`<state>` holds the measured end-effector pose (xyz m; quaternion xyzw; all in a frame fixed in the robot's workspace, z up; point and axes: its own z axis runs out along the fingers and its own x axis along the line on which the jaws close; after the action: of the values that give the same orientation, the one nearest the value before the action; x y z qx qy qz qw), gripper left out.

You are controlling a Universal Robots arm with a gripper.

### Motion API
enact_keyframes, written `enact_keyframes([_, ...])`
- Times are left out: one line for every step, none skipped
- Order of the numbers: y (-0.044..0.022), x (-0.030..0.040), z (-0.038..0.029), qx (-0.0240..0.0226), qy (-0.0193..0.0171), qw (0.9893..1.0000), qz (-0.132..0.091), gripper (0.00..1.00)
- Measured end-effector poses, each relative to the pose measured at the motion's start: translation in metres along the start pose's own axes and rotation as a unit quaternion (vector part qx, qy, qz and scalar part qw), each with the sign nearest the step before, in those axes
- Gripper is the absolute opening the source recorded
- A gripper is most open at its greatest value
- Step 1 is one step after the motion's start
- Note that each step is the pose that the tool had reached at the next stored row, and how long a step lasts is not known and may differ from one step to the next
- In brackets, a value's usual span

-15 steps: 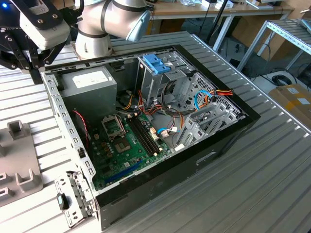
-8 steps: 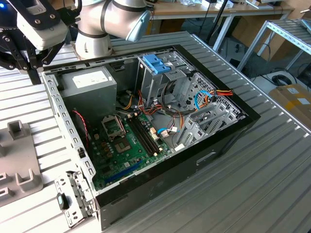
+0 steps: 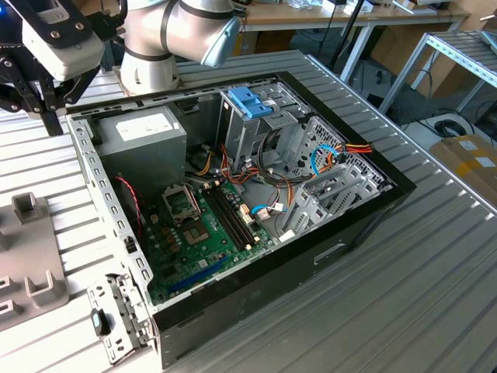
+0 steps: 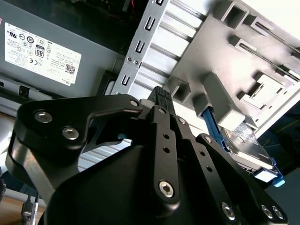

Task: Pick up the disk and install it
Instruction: 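Reach for the disk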

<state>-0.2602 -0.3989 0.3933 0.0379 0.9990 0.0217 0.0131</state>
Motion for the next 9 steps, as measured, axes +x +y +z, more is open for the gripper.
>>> enact_keyframes([-0.0001, 0.0007, -0.0001, 0.0, 0.0, 1.0, 0.0, 0.1])
enact_keyframes([-0.0001, 0.0014, 0.0, 0.0, 0.0, 1.0, 0.0, 0.1])
enact_keyframes([-0.0001, 0.0019, -0.0001, 0.0, 0.0, 1.0, 0.0, 0.1])
enact_keyframes([-0.0002, 0.0023, -0.0001, 0.0, 0.0, 1.0, 0.0, 0.1])
enact_keyframes([-0.0002, 0.0028, -0.0001, 0.0, 0.0, 1.0, 0.0, 0.1])
enact_keyframes([-0.0002, 0.0032, -0.0001, 0.0, 0.0, 1.0, 0.0, 0.1])
enact_keyframes([-0.0003, 0.0038, -0.0001, 0.0, 0.0, 1.0, 0.0, 0.1])
enact_keyframes([-0.0003, 0.0042, -0.0001, 0.0, 0.0, 1.0, 0.0, 0.1])
enact_keyframes([-0.0004, 0.0046, -0.0001, 0.0, 0.0, 1.0, 0.0, 0.1])
